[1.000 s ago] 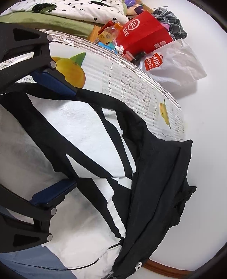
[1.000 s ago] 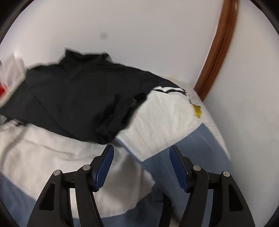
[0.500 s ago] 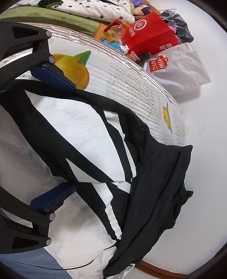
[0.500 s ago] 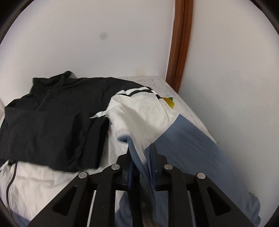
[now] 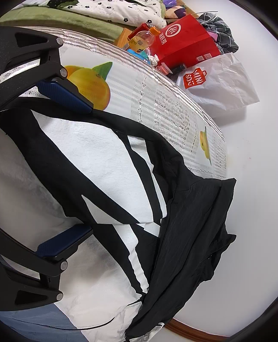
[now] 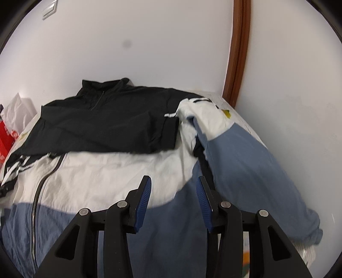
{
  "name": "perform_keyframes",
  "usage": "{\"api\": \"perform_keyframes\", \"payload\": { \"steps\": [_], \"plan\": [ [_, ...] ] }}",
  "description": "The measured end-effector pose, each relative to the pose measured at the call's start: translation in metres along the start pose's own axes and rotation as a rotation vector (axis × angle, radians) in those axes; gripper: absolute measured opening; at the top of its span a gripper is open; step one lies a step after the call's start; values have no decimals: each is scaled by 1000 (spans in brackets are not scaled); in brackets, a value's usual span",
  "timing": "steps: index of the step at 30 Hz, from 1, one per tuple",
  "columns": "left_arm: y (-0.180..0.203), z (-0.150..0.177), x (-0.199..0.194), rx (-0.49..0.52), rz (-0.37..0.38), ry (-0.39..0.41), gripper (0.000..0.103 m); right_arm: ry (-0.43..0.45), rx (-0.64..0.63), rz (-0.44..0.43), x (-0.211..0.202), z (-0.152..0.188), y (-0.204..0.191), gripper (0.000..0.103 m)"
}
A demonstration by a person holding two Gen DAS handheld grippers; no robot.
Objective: Fold large clothes
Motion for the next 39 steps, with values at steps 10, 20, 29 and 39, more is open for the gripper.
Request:
{"api": "perform_keyframes", "payload": {
  "steps": [10,20,29,39],
  "plan": [
    [0,0,0,0,0,0,103,-37,2,-40,-12,26,-30,45],
    [0,0,0,1,0,1,103,-12,7,-26,-26,28,-34,45],
    [0,0,0,1,0,1,103,-18,9,-23,-26,31,-36,45],
    [0,0,0,1,0,1,103,-22,7,-19,-27,35,-33,45]
  ]
}}
Point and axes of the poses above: each gripper's, at about its wrist camera, not at the fingertips, and x roughly the way its jaws point, y to its right, z to its underside, the point moved 6 cm from there along x, roughly the way its jaws point, and after that the axes turned 8 degrees about -y, right-handed, at the moved point
